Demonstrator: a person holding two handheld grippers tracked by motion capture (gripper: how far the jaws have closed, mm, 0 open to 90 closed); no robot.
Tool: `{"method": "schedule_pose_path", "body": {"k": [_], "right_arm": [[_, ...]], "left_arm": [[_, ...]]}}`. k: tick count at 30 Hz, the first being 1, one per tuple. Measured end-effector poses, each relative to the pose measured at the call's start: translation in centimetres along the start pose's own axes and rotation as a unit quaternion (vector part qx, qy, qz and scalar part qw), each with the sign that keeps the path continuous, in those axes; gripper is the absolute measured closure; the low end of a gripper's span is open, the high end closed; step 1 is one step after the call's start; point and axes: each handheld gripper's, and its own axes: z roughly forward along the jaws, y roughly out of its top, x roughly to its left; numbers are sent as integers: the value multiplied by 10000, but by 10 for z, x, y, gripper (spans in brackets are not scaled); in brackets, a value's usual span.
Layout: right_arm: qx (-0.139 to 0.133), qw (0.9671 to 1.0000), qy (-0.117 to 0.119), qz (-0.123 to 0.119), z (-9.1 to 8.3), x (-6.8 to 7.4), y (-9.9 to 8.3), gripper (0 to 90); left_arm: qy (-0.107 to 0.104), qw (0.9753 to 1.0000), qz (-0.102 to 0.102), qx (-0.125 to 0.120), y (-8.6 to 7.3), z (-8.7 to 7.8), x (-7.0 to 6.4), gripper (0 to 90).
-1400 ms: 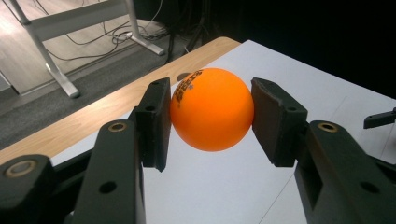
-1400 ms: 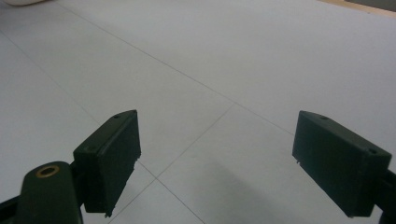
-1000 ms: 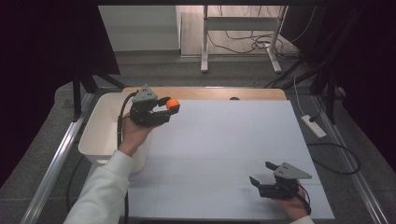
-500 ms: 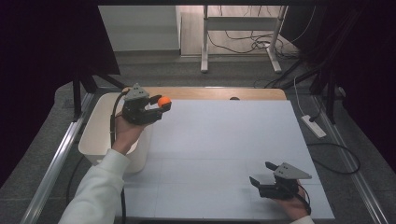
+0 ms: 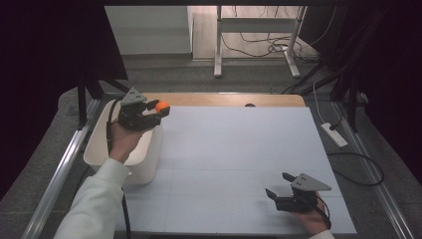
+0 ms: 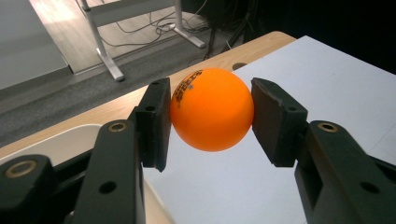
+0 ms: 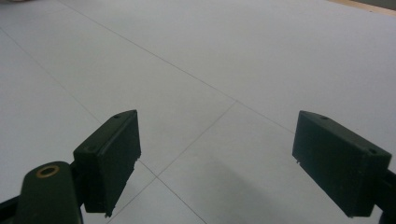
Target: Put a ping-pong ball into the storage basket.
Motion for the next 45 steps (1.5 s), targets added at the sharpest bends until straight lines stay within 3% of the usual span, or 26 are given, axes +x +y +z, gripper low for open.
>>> {"method": "schedule_pose_path", "body": {"k": [18, 26, 45], "right_arm": [[-11, 10000, -6, 6, 0, 0, 0, 154], [-15, 10000, -18, 19, 0, 0, 1, 154], [-15, 10000, -13, 14, 0, 0, 1, 154]], "left_arm": [[280, 9995, -125, -35, -3, -13, 16, 504], [428, 9987, -281, -7, -6, -17, 26, 504], [646, 9965, -448, 285, -11, -2, 39, 504]]}}
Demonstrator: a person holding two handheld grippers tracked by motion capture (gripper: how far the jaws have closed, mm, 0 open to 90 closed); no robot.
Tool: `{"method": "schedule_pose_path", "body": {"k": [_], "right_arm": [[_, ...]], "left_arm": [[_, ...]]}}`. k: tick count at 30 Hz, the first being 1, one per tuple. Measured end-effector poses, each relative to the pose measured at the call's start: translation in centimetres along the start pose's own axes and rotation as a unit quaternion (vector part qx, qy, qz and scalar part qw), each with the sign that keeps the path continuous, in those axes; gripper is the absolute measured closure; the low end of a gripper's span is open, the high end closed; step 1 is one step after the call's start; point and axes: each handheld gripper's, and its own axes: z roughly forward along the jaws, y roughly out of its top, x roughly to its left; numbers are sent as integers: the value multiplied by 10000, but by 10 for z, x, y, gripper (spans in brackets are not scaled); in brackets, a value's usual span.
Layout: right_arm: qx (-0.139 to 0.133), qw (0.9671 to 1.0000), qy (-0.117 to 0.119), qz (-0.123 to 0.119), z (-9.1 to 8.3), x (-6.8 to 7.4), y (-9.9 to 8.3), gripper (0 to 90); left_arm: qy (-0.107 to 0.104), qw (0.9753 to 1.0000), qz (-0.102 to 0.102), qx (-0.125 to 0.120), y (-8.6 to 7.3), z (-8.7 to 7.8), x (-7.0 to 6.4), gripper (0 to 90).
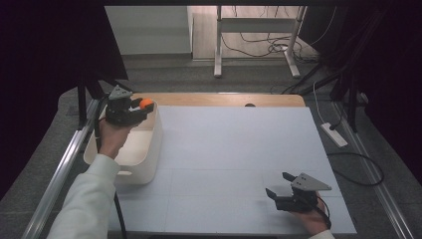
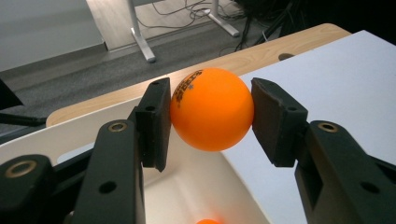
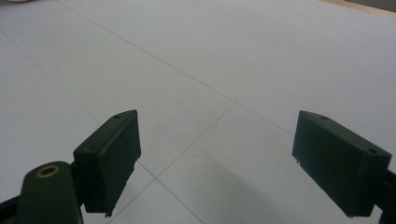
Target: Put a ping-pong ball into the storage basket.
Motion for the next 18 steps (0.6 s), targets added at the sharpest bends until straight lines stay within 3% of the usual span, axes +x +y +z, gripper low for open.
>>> {"method": "schedule_pose_path", "body": {"k": [13, 18], "right_arm": [[15, 10000, 2, -10, 0, 0, 0, 155], [34, 10000, -4, -21, 0, 0, 0, 154]], "left_arm": [[116, 9995, -125, 249, -7, 10, 7, 503], [132, 9986, -212, 472, -10, 17, 11, 503]]}}
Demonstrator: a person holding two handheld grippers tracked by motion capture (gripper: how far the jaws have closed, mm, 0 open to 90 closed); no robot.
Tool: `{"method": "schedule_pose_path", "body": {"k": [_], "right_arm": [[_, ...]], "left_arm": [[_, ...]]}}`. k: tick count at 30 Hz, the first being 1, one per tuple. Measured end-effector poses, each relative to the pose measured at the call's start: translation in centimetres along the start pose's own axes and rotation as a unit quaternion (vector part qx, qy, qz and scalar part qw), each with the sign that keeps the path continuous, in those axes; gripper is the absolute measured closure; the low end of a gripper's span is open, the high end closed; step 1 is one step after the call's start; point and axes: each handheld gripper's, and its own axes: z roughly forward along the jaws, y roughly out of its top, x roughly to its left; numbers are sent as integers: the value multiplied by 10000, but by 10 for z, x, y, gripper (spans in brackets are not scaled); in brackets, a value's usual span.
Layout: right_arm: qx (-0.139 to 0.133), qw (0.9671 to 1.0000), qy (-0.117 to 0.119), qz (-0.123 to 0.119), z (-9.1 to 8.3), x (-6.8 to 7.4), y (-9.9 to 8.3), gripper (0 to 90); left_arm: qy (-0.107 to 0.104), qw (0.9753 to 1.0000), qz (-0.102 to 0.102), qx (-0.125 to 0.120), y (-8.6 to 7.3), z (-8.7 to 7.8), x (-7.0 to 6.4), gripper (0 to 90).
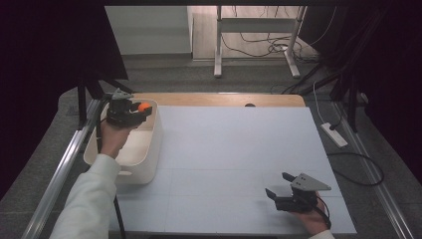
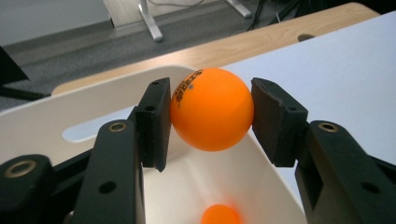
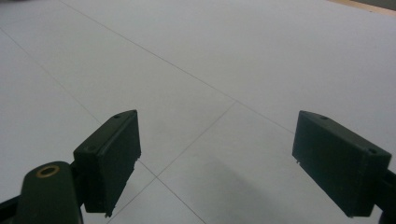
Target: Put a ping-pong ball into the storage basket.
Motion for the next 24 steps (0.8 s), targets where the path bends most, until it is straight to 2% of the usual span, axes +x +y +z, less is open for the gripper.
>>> {"method": "schedule_pose_path", "body": {"k": [6, 15, 24], "right_arm": [[-6, 10000, 4, 1, 0, 0, 0, 154], [-1, 10000, 5, -6, 0, 0, -1, 155], [0, 10000, 6, -11, 0, -1, -1, 155]], "left_arm": [[64, 9995, -44, 306, -2, 9, 3, 503], [55, 9973, -87, 733, -4, 21, 6, 502], [47, 9973, -92, 726, -4, 21, 6, 501]]}}
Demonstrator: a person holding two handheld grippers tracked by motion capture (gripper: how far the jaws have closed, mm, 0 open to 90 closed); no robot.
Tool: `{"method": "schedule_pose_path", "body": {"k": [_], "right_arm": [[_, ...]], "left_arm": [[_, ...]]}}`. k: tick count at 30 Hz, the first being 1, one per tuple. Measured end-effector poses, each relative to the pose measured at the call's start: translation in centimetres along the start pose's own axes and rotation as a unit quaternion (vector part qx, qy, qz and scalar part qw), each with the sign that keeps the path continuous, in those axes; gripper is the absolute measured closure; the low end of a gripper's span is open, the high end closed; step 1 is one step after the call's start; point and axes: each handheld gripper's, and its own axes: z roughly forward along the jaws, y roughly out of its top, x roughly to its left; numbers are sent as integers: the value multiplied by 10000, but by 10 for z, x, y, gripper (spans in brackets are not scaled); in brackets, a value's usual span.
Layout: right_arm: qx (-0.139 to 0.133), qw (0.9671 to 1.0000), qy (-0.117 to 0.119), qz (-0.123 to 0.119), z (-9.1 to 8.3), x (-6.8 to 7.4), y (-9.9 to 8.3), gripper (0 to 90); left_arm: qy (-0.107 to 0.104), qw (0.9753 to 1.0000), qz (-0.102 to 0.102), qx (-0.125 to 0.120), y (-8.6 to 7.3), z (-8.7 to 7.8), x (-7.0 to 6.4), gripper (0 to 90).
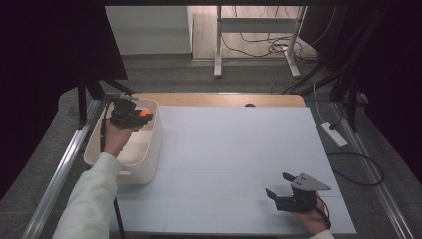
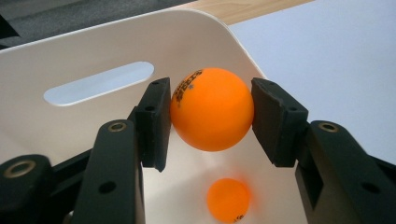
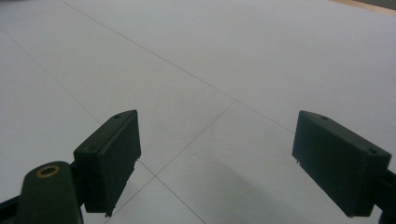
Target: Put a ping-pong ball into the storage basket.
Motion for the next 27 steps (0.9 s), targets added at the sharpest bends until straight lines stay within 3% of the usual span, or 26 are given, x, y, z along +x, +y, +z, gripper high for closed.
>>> {"method": "schedule_pose_path", "body": {"k": [22, 25, 27], "right_arm": [[13, 10000, -15, -13, 0, 0, 0, 155], [7, 10000, 3, -21, 0, 0, 0, 155], [10, 10000, -3, -27, 0, 1, 1, 155]], "left_arm": [[-9, 9999, -2, -164, -1, -9, 0, 492], [-46, 9994, -155, -310, -1, -12, 1, 319], [-161, 9987, -158, -466, -1, -17, 1, 265]]}}
